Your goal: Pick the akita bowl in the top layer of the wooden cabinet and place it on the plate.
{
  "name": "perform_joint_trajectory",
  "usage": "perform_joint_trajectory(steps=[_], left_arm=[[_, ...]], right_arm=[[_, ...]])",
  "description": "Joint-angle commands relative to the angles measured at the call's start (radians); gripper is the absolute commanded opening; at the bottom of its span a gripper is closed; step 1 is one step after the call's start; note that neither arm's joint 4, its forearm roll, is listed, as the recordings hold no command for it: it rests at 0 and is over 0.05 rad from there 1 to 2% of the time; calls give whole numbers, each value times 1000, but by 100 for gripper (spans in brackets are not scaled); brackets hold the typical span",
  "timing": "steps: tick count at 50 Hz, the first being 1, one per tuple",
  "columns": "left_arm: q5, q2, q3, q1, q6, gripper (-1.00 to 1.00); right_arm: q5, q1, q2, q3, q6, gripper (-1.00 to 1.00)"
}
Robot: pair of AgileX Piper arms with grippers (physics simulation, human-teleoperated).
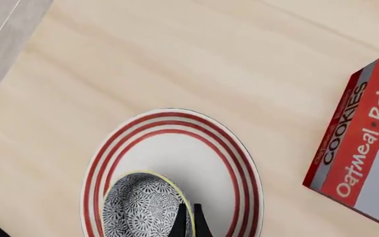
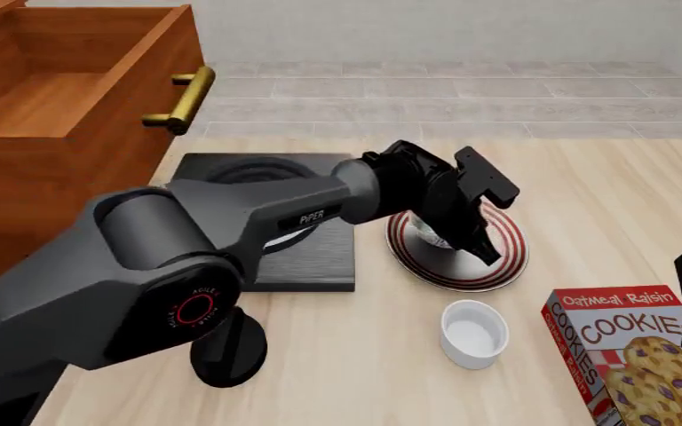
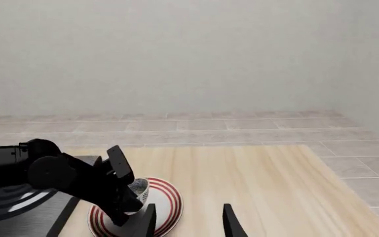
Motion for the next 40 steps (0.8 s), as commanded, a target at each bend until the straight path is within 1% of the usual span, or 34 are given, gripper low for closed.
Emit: perform_joint_trajectory(steps=[1,8,10,15,16,31,40], left_arm=[[50,89,-121,10,11,-100],[37,100,-121,5,4,-100],[15,80,-86,6,-2,-100],[15,78,-87,12,2,-100],[16,77,-91,12,2,100],[47,72,-130,13,1,100],[46,37,-108,2,-3,100]], right_arm=[[0,0,0,0,0,100],[0,0,0,0,1,100],[0,0,0,0,0,100],[0,0,0,0,0,100],[0,0,0,0,0,100],[0,0,0,0,0,100],[0,0,0,0,0,100]])
